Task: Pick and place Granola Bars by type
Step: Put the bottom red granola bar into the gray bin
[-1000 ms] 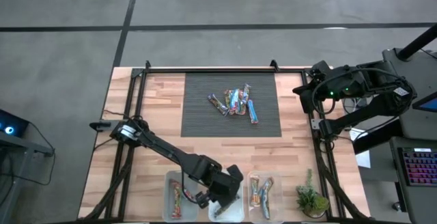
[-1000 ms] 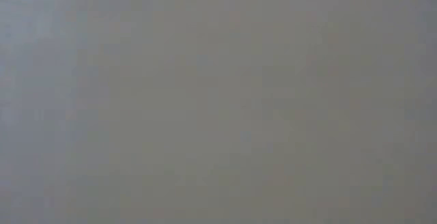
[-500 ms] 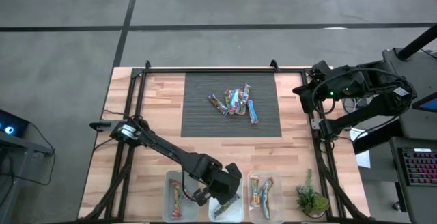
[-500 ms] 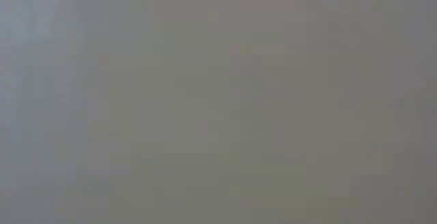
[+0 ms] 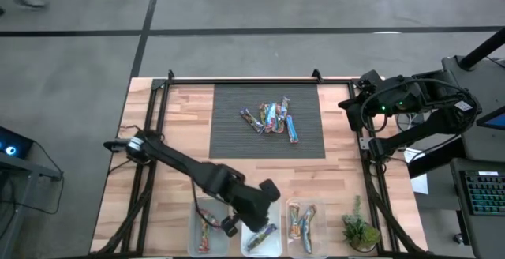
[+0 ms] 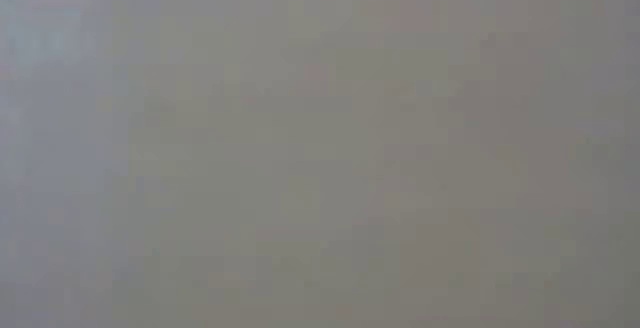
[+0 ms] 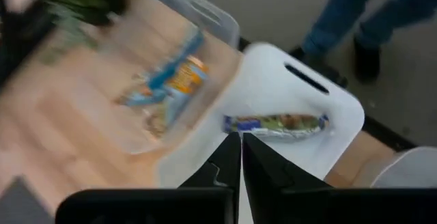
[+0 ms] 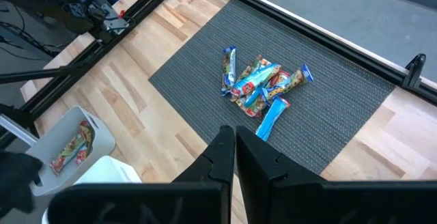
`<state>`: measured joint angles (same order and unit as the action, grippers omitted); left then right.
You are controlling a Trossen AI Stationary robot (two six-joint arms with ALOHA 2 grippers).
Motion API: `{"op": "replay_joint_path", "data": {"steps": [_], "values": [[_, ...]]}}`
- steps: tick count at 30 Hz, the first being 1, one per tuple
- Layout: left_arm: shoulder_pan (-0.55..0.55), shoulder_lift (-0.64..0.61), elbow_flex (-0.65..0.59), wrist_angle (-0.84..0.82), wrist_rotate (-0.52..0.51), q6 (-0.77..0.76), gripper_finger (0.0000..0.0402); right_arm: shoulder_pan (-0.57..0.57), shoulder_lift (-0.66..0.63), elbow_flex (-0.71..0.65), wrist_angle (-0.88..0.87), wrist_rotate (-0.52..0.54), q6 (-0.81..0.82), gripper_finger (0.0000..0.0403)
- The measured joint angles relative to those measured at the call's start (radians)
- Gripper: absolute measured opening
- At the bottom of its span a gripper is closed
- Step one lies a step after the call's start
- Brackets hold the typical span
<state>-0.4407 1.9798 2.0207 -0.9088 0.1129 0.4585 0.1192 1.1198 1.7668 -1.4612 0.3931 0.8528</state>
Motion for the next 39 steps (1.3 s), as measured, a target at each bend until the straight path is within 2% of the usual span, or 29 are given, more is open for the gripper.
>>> {"op": "replay_joint_path", "data": {"steps": [5,11,16,25,33,39], "values": [[0.029,-0.099,0.04,-0.006,-0.024,-0.023,0.0,0.0,0.0,0.0,0.0,0.0,-0.011,0.0009],[0.077,-0.23,0.038,-0.016,-0.126,-0.044,0.0,0.0,0.0,0.0,0.0,0.0,-0.019,0.0009],[0.16,-0.305,0.038,-0.017,-0.184,-0.072,0.0,0.0,0.0,0.0,0.0,0.0,-0.019,0.0008],[0.381,-0.342,0.037,-0.019,-0.176,-0.116,0.0,0.0,0.002,0.0,0.004,0.0,-0.027,0.0008],[0.587,-0.324,0.034,0.003,-0.038,-0.147,0.0,0.0,0.037,0.0,0.034,0.004,-0.086,0.0008],[0.7,-0.314,0.001,0.061,-0.021,-0.163,0.0,-0.009,0.072,0.0,0.094,0.059,-0.105,0.0009]]}}
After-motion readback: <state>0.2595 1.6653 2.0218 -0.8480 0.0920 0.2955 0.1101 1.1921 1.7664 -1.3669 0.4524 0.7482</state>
